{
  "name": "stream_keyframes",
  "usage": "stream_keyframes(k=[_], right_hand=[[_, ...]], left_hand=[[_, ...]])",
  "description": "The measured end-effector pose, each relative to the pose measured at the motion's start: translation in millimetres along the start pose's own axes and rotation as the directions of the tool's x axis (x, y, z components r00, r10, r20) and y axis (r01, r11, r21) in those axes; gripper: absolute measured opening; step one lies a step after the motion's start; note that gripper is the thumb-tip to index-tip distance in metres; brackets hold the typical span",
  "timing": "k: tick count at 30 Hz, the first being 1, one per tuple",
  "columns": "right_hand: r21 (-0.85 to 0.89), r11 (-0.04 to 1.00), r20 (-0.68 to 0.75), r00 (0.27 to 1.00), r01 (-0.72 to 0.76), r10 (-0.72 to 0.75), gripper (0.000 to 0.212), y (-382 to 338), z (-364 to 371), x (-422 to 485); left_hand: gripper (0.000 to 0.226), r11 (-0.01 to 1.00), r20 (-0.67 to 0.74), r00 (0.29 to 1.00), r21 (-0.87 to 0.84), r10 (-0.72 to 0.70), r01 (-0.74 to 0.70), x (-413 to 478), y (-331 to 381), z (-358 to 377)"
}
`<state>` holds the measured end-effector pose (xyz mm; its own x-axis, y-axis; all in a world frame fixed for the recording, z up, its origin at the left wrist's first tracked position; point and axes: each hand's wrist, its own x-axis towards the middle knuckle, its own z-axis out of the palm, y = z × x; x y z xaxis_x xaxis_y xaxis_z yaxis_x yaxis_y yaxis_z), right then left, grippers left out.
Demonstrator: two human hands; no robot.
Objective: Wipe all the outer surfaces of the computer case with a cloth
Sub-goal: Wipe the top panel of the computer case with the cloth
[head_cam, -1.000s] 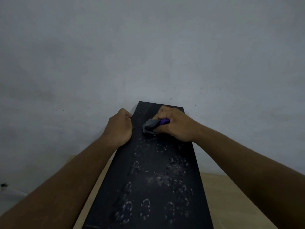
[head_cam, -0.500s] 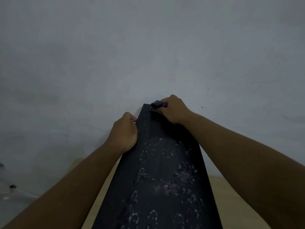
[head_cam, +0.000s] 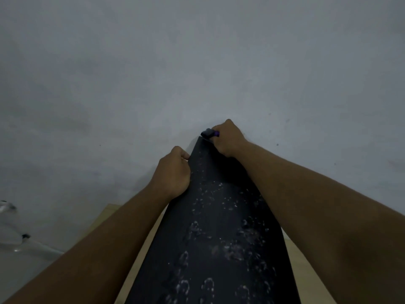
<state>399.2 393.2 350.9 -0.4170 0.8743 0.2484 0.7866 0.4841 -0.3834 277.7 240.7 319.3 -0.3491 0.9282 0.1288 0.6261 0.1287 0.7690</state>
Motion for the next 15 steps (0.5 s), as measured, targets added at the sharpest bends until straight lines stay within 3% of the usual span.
stream_keyframes(k=[9,15], right_hand=[[-0.036,0.997,0.078,0.995,0.065,-0.062,0.031,-4.3,-4.1,-7.9],[0.119,0.981,0.1,0.981,0.153,-0.165,0.028,-2.4,-10.1,-22.4]], left_hand=[[0.025,0.997,0.032,0.999,0.068,0.025,-0.027,-4.9,3.3,-3.0],[0.026,0.999,0.01,1.0,0.051,0.016,-0.017,-4.2,4.3,-4.4]])
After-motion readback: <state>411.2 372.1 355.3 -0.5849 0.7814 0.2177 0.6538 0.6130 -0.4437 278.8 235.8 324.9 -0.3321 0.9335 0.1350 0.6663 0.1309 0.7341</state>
